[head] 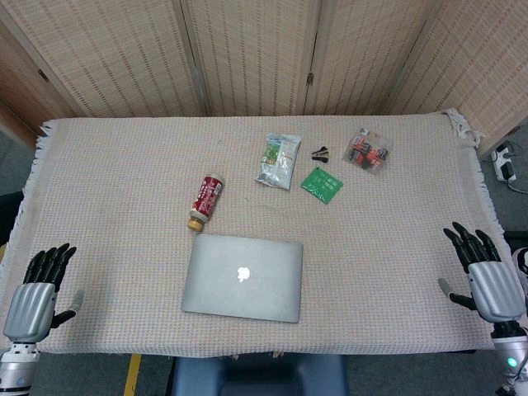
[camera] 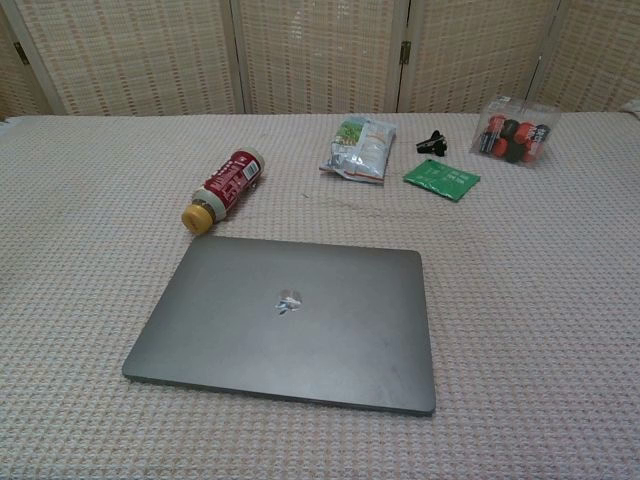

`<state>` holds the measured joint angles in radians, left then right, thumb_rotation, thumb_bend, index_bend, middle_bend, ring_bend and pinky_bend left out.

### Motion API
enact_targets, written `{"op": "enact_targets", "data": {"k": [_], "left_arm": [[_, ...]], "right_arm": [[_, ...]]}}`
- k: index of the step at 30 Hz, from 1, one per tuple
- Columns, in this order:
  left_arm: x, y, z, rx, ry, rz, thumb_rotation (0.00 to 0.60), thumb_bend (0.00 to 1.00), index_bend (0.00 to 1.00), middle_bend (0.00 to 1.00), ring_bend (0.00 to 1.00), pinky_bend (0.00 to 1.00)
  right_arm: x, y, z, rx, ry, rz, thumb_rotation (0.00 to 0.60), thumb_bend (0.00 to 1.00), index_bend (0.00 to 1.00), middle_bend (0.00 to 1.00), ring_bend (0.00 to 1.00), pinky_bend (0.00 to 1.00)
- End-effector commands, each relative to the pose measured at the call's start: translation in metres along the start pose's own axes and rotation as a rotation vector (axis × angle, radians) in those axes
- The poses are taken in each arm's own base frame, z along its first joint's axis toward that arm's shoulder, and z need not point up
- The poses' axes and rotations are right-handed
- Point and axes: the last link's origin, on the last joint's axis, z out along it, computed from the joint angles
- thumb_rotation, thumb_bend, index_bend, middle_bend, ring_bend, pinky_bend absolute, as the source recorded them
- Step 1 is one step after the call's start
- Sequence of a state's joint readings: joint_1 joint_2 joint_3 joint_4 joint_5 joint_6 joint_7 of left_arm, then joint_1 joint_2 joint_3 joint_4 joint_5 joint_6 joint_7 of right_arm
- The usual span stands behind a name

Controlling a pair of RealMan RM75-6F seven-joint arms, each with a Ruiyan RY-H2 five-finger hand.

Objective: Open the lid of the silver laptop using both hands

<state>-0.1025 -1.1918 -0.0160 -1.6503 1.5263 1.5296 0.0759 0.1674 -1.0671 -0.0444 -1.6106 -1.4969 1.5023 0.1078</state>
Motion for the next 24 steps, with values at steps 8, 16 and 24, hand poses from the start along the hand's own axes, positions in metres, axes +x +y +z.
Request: {"op": "enact_targets", "data": {"k": [8,16,24], "left_arm": [[-0.003,-0.001,0.0,0.025,0.012,0.0,0.6,0.47,0.08,0.09,0.0,0.0],[-0.006,0.001,0.007,0.017,0.007,0.003,0.6,0.47,0.08,0.09,0.0,0.0],[-0.017,0.024,0.027,-0.138,-0.038,0.017,0.6,0.47,0.08,0.09,0.0,0.0]], "right_arm": [[-0.003,-0.011,-0.003,0.045,0.041,-0.002,0.6,0.35,0.0,0.05,0.12,0.0],[-0.002,-0.02,-0.004,0.078,0.055,-0.015,0.6,0.35,0.0,0.05,0.11,0.0],[-0.003,-0.022,0.0,0.075,0.057,-0.009,0.6,0.35,0.0,0.05,0.12,0.0]]}}
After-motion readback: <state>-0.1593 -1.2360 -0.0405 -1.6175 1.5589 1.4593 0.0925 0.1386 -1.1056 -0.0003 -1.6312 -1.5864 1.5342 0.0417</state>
